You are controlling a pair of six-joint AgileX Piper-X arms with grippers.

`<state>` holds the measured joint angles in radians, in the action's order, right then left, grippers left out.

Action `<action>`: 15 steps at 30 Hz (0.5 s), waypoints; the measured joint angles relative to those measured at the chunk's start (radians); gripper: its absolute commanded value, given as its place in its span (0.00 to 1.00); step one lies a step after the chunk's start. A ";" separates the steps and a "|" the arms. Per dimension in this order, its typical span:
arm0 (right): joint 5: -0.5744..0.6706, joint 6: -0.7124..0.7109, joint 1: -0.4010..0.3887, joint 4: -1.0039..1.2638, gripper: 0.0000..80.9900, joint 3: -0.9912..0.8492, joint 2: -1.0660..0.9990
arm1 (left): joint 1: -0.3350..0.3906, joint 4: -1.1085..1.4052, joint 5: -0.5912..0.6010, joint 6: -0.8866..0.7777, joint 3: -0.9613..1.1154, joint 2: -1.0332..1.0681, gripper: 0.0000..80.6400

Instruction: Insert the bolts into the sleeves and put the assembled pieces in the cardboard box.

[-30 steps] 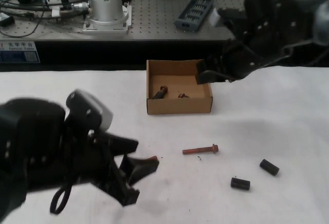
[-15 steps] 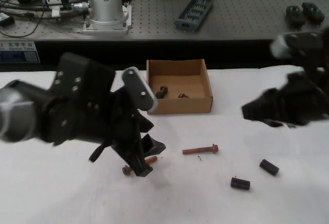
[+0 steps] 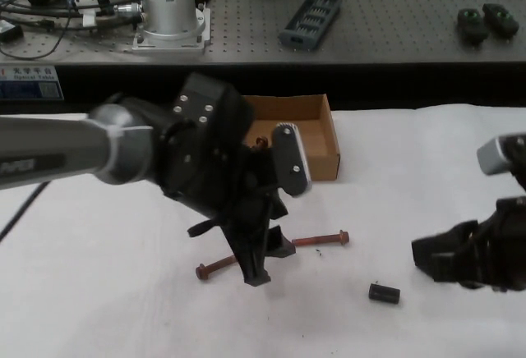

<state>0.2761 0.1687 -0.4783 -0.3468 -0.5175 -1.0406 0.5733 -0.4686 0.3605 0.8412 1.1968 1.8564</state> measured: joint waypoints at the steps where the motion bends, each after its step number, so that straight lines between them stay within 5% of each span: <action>1: 0.002 0.004 0.000 0.001 0.33 0.006 0.000 | 0.004 -0.004 -0.005 0.010 0.009 0.012 0.48; 15: 0.034 0.016 0.000 0.007 0.33 0.046 0.002 | 0.069 -0.085 -0.074 0.061 0.193 0.156 0.48</action>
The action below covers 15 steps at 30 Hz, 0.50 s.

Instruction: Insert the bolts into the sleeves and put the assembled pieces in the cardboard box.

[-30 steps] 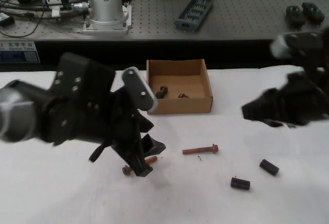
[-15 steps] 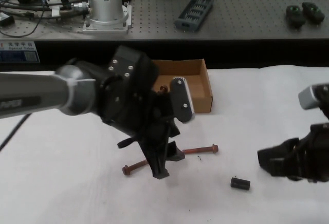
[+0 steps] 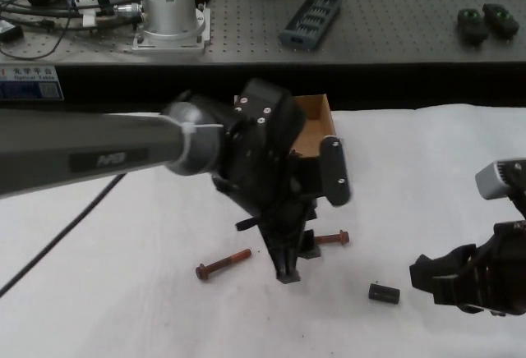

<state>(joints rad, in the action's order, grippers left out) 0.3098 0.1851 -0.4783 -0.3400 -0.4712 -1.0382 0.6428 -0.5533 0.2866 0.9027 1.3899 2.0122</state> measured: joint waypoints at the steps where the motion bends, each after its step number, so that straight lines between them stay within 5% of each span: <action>1: 0.000 0.000 0.000 0.000 0.33 0.000 0.000 | 0.005 -0.007 0.000 0.003 0.012 0.007 0.48; 15: 0.055 0.000 0.000 0.000 0.33 0.003 0.002 | 0.039 -0.074 -0.052 0.016 0.144 0.112 0.44</action>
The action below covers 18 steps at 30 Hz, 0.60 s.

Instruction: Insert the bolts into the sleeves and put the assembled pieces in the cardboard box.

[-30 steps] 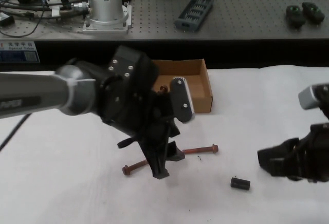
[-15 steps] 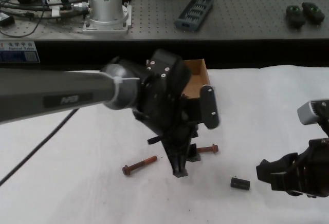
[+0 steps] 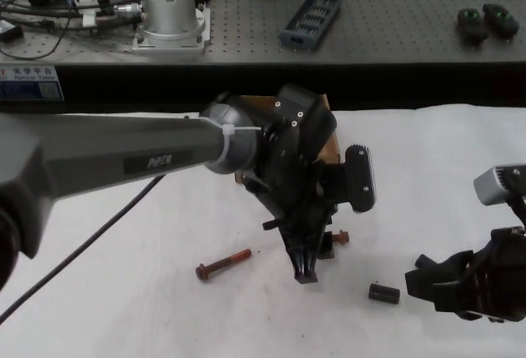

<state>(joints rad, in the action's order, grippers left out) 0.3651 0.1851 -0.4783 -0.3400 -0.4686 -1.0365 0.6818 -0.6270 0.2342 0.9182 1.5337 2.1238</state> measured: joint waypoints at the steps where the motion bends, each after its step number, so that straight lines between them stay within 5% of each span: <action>1: 0.010 0.000 0.000 -0.008 0.33 0.000 0.006 | 0.000 -0.001 0.000 0.000 0.008 0.003 0.44; 18: 0.020 0.021 0.000 -0.045 0.33 0.000 0.172 | 0.000 -0.065 0.002 0.000 0.081 0.057 0.44</action>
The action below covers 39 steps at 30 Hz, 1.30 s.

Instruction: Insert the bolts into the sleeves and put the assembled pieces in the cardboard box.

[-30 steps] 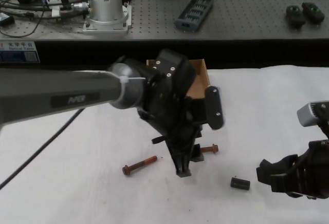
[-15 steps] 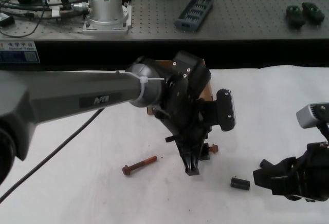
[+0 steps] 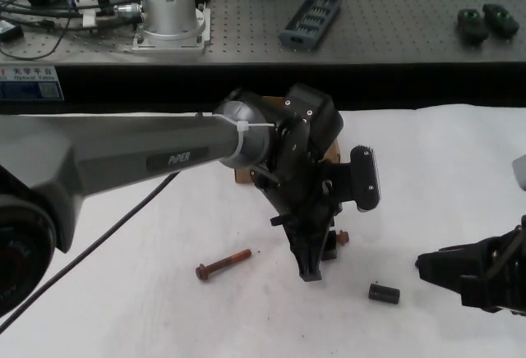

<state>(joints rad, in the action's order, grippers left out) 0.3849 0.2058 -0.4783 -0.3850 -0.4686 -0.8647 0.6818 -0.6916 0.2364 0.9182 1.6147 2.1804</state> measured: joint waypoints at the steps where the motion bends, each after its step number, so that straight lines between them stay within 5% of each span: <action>1: 0.000 0.003 0.000 -0.003 0.33 0.000 0.003 | 0.000 -0.002 0.000 0.000 0.002 0.000 0.44; 11: 0.017 0.003 0.000 -0.014 0.18 0.000 0.006 | 0.000 -0.027 0.002 0.000 0.004 0.000 0.33; 23: 0.018 0.003 0.000 -0.014 0.18 0.000 0.006 | 0.002 -0.069 -0.012 -0.025 0.070 0.004 0.08; 27: 0.018 0.003 0.000 -0.014 0.18 0.000 0.006 | 0.002 -0.090 -0.033 -0.027 0.073 0.004 0.12; 33: 0.018 0.003 0.000 -0.014 0.18 0.000 0.006 | 0.002 -0.116 -0.039 -0.020 0.073 0.004 0.41; 39: 0.019 0.003 0.000 -0.014 0.18 0.000 0.007 | 0.002 -0.117 -0.038 -0.020 0.073 0.004 0.35</action>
<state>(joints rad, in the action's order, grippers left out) 0.4043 0.2085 -0.4783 -0.3993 -0.4686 -0.8574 0.6838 -0.8083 0.1980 0.8978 1.6882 2.1840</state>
